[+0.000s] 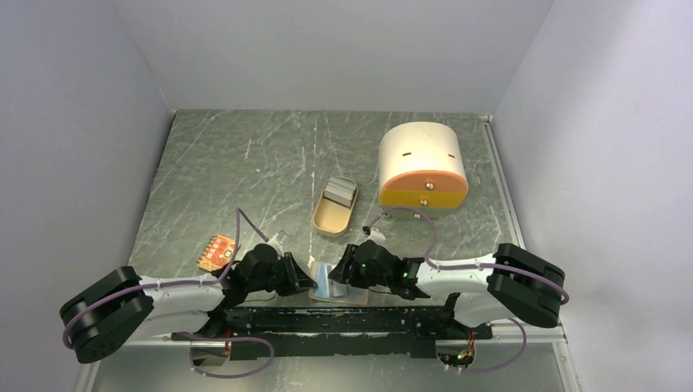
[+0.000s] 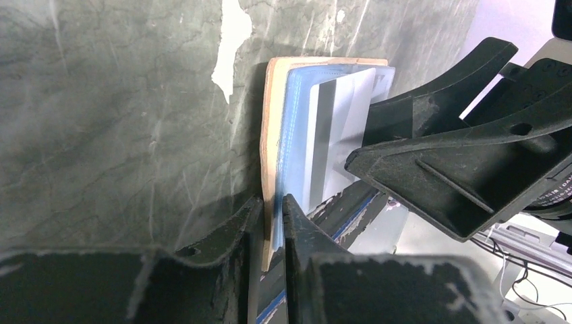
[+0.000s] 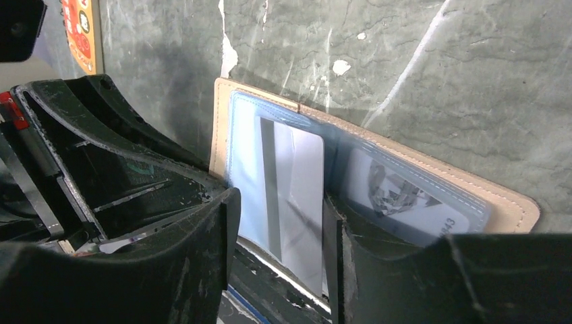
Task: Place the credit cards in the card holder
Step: Insert the credit card into the card holder.
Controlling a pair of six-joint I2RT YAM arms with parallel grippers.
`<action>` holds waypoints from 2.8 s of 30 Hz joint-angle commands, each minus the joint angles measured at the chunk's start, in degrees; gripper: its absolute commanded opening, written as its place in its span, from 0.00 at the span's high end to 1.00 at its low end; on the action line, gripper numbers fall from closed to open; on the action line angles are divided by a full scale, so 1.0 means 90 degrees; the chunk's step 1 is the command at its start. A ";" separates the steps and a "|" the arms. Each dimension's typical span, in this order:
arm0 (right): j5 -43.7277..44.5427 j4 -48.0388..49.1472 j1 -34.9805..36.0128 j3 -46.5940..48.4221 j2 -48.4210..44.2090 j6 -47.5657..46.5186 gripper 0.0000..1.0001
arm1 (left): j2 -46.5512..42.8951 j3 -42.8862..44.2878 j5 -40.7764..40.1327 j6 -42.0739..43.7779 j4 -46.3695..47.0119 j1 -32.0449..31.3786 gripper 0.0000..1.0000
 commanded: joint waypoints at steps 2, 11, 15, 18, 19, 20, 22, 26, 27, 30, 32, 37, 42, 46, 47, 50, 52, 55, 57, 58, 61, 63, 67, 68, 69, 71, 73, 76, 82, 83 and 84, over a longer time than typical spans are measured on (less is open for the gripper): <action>0.0325 -0.1307 0.0145 0.0176 0.0127 -0.0501 0.47 | -0.0137 -0.0069 0.0199 0.0116 0.0398 -0.0020 0.81; 0.0488 -0.2345 0.0147 0.0718 0.0117 -0.1045 0.44 | -0.0070 -0.0125 0.0154 0.0064 0.0439 -0.0022 0.91; 0.0184 -0.2096 0.0156 0.0740 0.0269 -0.1093 0.44 | 0.0079 -0.0136 0.0209 0.0046 0.0580 -0.0024 0.91; 0.0076 -0.2098 0.0196 0.0822 0.0419 -0.1139 0.44 | 0.0069 -0.0132 0.0199 0.0024 0.0501 -0.0020 0.91; 0.0103 -0.2184 0.0225 0.0890 0.0447 -0.1172 0.44 | 0.0022 -0.0148 0.0176 0.0019 0.0487 -0.0020 0.91; 0.0127 -0.2301 0.0260 0.0992 0.0484 -0.1198 0.43 | -0.0018 -0.0146 0.0154 0.0026 0.0469 -0.0024 0.91; 0.0041 -0.2358 0.0291 0.1124 0.0506 -0.1225 0.43 | -0.0110 -0.0105 0.0117 0.0067 0.0371 -0.0025 0.91; 0.0023 -0.2426 0.0318 0.1295 0.0546 -0.1232 0.43 | -0.0282 -0.0063 0.0010 0.0081 0.0080 -0.0020 0.91; 0.0133 -0.2561 0.0318 0.1363 0.0584 -0.1265 0.43 | -0.0348 -0.0092 -0.0022 0.0056 0.0032 -0.0024 0.91; 0.0441 -0.3158 0.0308 0.1559 0.0651 -0.1405 0.41 | -0.0514 -0.0147 -0.0117 0.0002 -0.0117 -0.0027 0.91; 0.0634 -0.3518 0.0307 0.1689 0.0657 -0.1489 0.40 | -0.0610 -0.0143 -0.0161 -0.0008 -0.0248 -0.0020 0.91; 0.0544 -0.3657 0.0309 0.1778 0.0540 -0.1594 0.39 | -0.0687 -0.0184 -0.0198 -0.0022 -0.0274 -0.0026 0.91; 0.0103 -0.3201 0.0320 0.1650 0.0524 -0.1513 0.37 | -0.0542 -0.0183 -0.0151 -0.0023 -0.0111 -0.0020 0.91; -0.0182 -0.2609 0.0313 0.1300 0.0488 -0.1229 0.40 | -0.0468 -0.0171 -0.0108 -0.0031 -0.0035 -0.0024 0.91; -0.0292 -0.2399 0.0309 0.1167 0.0471 -0.1151 0.40 | -0.0482 -0.0176 -0.0101 -0.0033 -0.0031 -0.0020 0.91; -0.0502 -0.1676 0.0302 0.0889 0.0470 -0.0906 0.41 | -0.0611 -0.0174 -0.0136 -0.0041 -0.0134 -0.0025 0.91; -0.0592 -0.1246 0.0295 0.0774 0.0464 -0.0794 0.41 | -0.0709 -0.0178 -0.0172 -0.0055 -0.0199 -0.0025 0.91; -0.0698 -0.0741 0.0298 0.0646 0.0451 -0.0626 0.42 | -0.0787 -0.0243 -0.0169 -0.0120 -0.0142 -0.0029 0.91; -0.0654 -0.0558 0.0293 0.0622 0.0447 -0.0606 0.43 | -0.0802 -0.0271 -0.0195 -0.0146 -0.0108 -0.0038 0.91; -0.0645 -0.0433 0.0300 0.0564 0.0436 -0.0591 0.43 | -0.0791 -0.0272 -0.0206 -0.0150 -0.0073 -0.0039 0.91; -0.0654 -0.0115 0.0268 0.0477 0.0489 -0.0649 0.44 | -0.0715 -0.0201 -0.0201 -0.0102 -0.0055 -0.0062 0.91; -0.0681 0.0054 0.0258 0.0461 0.0523 -0.0688 0.45 | -0.0687 -0.0171 -0.0204 -0.0093 -0.0096 -0.0108 0.91; -0.0776 0.0291 0.0220 0.0495 0.0545 -0.0728 0.47 | -0.0823 -0.0115 -0.0277 -0.0082 -0.0326 -0.0173 0.91; -0.0779 0.0263 0.0212 0.0501 0.0537 -0.0684 0.48 | -0.0905 -0.0085 -0.0298 -0.0059 -0.0436 -0.0175 0.91; -0.0792 0.0261 0.0186 0.0478 0.0522 -0.0641 0.49 | -0.0976 -0.0053 -0.0341 -0.0038 -0.0552 -0.0189 0.91; -0.0774 0.0165 0.0142 0.0450 0.0499 -0.0559 0.50 | -0.1150 -0.0020 -0.0421 -0.0040 -0.0739 -0.0213 0.91; -0.0723 -0.0105 0.0078 0.0502 0.0537 -0.0635 0.53 | -0.1328 0.0000 -0.0520 -0.0051 -0.0917 -0.0233 0.91; -0.0703 -0.0479 -0.0002 0.0591 0.0554 -0.0807 0.61 | -0.1480 0.0004 -0.0649 -0.0060 -0.1032 -0.0244 0.91; -0.0870 -0.0205 -0.0129 0.0717 0.0422 -0.1233 0.68 | -0.1185 0.0185 -0.0668 0.0051 -0.0820 -0.0249 0.91; -0.0943 -0.0251 -0.0213 0.0814 0.0496 -0.1336 0.69 | -0.1117 0.0257 -0.0664 0.0101 -0.0832 -0.0246 0.91; -0.0988 -0.0314 -0.0315 0.0904 0.0545 -0.1413 0.70 | -0.1083 0.0335 -0.0650 0.0143 -0.0845 -0.0258 0.91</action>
